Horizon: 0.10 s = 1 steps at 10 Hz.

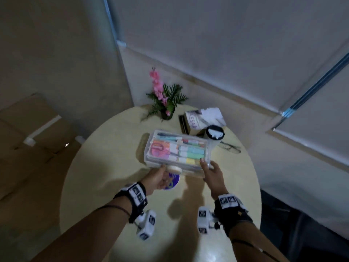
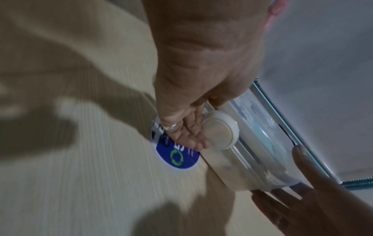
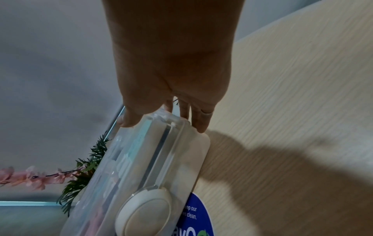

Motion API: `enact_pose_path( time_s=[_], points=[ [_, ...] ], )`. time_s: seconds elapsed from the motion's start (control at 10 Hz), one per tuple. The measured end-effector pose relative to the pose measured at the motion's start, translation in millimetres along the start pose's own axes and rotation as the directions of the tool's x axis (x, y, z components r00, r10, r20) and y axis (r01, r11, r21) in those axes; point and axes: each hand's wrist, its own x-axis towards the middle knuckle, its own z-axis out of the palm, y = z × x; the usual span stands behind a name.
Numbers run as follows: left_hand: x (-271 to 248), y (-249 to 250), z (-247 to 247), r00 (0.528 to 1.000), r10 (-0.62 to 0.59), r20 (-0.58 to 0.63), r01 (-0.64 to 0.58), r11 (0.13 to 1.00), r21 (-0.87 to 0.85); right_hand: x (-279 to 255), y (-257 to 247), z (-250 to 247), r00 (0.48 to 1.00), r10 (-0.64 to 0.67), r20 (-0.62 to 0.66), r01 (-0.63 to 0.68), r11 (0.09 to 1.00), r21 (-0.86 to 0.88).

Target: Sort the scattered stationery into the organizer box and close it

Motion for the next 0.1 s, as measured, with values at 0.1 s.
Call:
enact_pose_path(
  time_s=[0.1],
  points=[
    [-22.6,7.1,-18.0,1.0,0.027,0.014,-0.028,0.996,0.084,-3.9,2.8,-7.2,0.996,0.085,0.036,-0.082,0.993,-0.08]
  ],
)
